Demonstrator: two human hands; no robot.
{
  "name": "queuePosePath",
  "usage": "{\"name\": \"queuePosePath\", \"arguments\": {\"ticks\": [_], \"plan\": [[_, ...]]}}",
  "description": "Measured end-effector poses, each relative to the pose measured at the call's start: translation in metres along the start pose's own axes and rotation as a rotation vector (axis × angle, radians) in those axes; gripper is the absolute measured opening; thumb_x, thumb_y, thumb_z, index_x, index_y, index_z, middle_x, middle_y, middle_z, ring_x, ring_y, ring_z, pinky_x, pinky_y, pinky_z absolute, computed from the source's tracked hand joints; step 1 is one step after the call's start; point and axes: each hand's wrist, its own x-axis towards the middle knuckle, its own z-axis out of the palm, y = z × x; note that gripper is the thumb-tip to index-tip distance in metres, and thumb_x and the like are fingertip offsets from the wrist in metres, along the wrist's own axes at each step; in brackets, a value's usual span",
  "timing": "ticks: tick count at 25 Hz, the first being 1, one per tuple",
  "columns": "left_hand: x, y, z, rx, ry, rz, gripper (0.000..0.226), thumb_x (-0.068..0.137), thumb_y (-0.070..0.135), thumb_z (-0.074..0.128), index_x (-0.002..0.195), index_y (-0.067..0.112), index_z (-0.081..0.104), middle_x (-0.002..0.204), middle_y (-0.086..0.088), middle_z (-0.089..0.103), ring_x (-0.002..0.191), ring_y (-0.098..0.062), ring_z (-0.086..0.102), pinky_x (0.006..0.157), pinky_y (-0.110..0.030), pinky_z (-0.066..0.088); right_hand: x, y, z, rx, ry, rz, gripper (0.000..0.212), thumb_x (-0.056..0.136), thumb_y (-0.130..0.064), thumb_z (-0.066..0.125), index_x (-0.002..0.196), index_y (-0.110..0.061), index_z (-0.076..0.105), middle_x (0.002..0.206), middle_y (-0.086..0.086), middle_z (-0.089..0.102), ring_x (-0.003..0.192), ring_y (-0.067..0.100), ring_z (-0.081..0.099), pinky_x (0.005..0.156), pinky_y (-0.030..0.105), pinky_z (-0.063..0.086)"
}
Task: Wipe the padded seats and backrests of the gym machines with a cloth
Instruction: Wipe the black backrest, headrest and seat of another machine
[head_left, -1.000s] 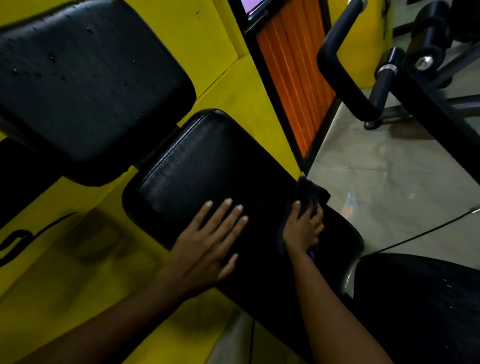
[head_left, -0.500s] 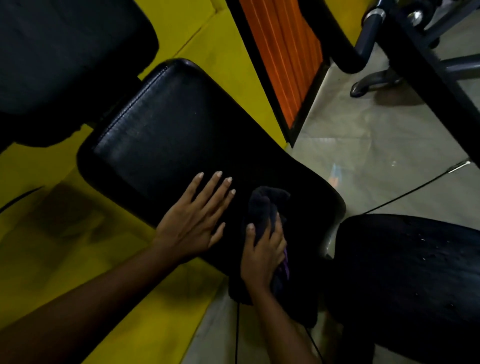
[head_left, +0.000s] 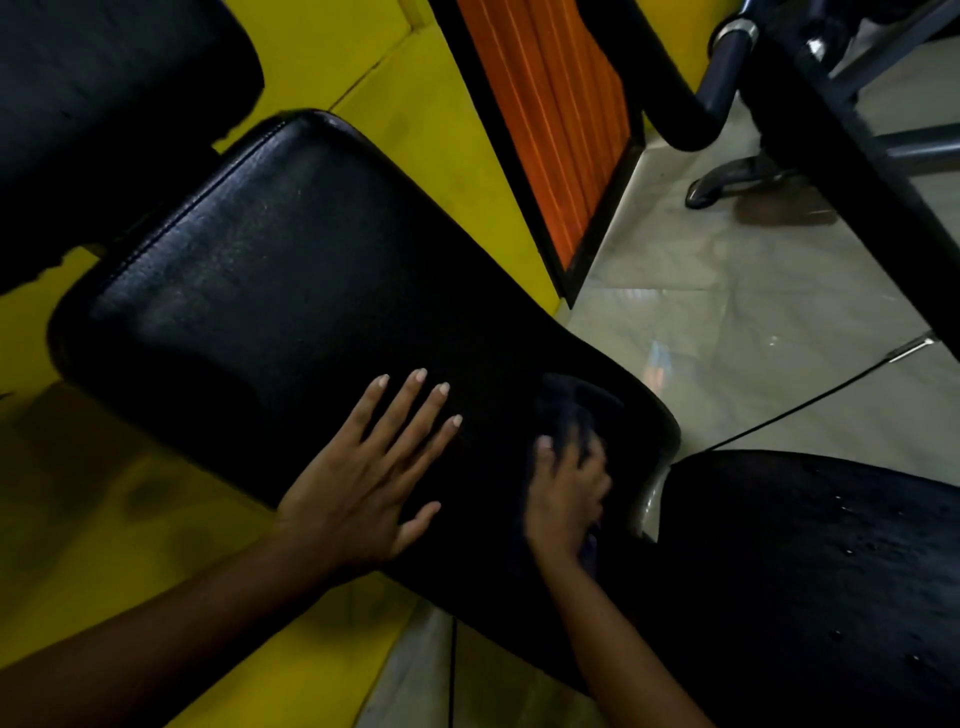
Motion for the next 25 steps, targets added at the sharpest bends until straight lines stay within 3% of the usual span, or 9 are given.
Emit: {"name": "queuePosePath", "arguments": {"ticks": [2, 4, 9, 12, 15, 18, 20, 23, 25], "plan": [[0.007, 0.007, 0.0, -0.055, 0.002, -0.024, 0.075, 0.081, 0.05, 0.03, 0.141, 0.005, 0.039, 0.151, -0.022, 0.029, 0.142, -0.037, 0.02, 0.115, -0.054, 0.01, -0.015, -0.026, 0.007, -0.007, -0.004, -0.318, 0.054, 0.091, -0.047, 0.03, 0.141, -0.029, 0.038, 0.148, 0.009, 0.036, 0.122, 0.031, 0.034, 0.099, 0.046, 0.032], [0.023, 0.018, 0.005, -0.079, 0.003, -0.016, 0.075, 0.082, 0.05, 0.028, 0.14, 0.005, 0.042, 0.149, -0.022, 0.033, 0.141, -0.036, 0.023, 0.116, -0.052, 0.008, 0.008, -0.031, 0.01, 0.038, -0.083, -0.389, 0.057, 0.089, -0.051, 0.025, 0.142, -0.033, 0.032, 0.15, 0.006, 0.032, 0.125, 0.023, 0.027, 0.101, 0.046, 0.029], [0.056, 0.048, 0.03, -0.11, 0.025, 0.085, 0.073, 0.086, 0.048, 0.027, 0.141, 0.002, 0.039, 0.15, -0.025, 0.03, 0.141, -0.038, 0.023, 0.115, -0.051, 0.007, 0.071, 0.022, 0.017, 0.1, 0.116, -0.172, 0.062, 0.089, -0.049, 0.029, 0.14, -0.015, 0.041, 0.147, 0.011, 0.034, 0.126, 0.031, 0.032, 0.097, 0.047, 0.033], [0.061, 0.058, 0.036, -0.102, 0.047, 0.088, 0.073, 0.087, 0.05, 0.026, 0.142, 0.003, 0.038, 0.15, -0.025, 0.029, 0.141, -0.04, 0.023, 0.115, -0.052, 0.01, 0.103, 0.065, 0.019, 0.142, 0.181, 0.151, 0.05, 0.097, -0.031, 0.042, 0.139, -0.004, 0.039, 0.15, 0.015, 0.029, 0.133, 0.037, 0.027, 0.105, 0.04, 0.023], [0.063, 0.059, 0.039, -0.076, 0.048, 0.081, 0.074, 0.089, 0.052, 0.023, 0.144, 0.004, 0.033, 0.152, -0.024, 0.025, 0.143, -0.039, 0.019, 0.116, -0.053, 0.009, 0.119, 0.101, 0.012, 0.171, 0.055, 0.395, 0.056, 0.1, -0.033, 0.032, 0.144, -0.001, 0.024, 0.155, 0.017, 0.017, 0.139, 0.038, 0.018, 0.112, 0.04, 0.016], [0.063, 0.059, 0.038, -0.075, 0.025, 0.086, 0.074, 0.089, 0.052, 0.021, 0.144, 0.004, 0.034, 0.151, -0.024, 0.026, 0.143, -0.039, 0.019, 0.116, -0.053, 0.007, 0.102, 0.1, 0.001, 0.16, -0.109, 0.444, 0.057, 0.1, -0.036, 0.028, 0.146, -0.003, 0.019, 0.156, 0.016, 0.015, 0.14, 0.037, 0.016, 0.113, 0.038, 0.011], [0.064, 0.059, 0.037, -0.081, 0.012, 0.094, 0.074, 0.087, 0.051, 0.021, 0.143, 0.004, 0.037, 0.151, -0.024, 0.028, 0.142, -0.04, 0.021, 0.116, -0.053, 0.008, 0.055, 0.08, 0.001, 0.082, -0.117, 0.27, 0.055, 0.1, -0.036, 0.029, 0.145, -0.005, 0.027, 0.154, 0.016, 0.021, 0.138, 0.033, 0.021, 0.111, 0.036, 0.012], [0.066, 0.06, 0.038, -0.065, 0.02, 0.095, 0.073, 0.087, 0.049, 0.023, 0.142, 0.003, 0.038, 0.15, -0.024, 0.029, 0.141, -0.04, 0.023, 0.115, -0.052, 0.008, -0.042, 0.065, 0.011, -0.012, -0.08, -0.149, 0.068, 0.094, -0.057, 0.016, 0.142, -0.014, 0.038, 0.151, 0.007, 0.03, 0.13, 0.025, 0.028, 0.104, 0.034, 0.02], [0.065, 0.06, 0.039, -0.056, 0.031, 0.104, 0.073, 0.087, 0.048, 0.023, 0.143, 0.004, 0.035, 0.151, -0.025, 0.027, 0.142, -0.04, 0.021, 0.116, -0.052, 0.007, -0.043, 0.077, 0.014, 0.044, -0.114, -0.054, 0.079, 0.087, -0.067, 0.013, 0.143, -0.015, 0.035, 0.152, 0.003, 0.027, 0.135, 0.027, 0.027, 0.108, 0.038, 0.022]]}}
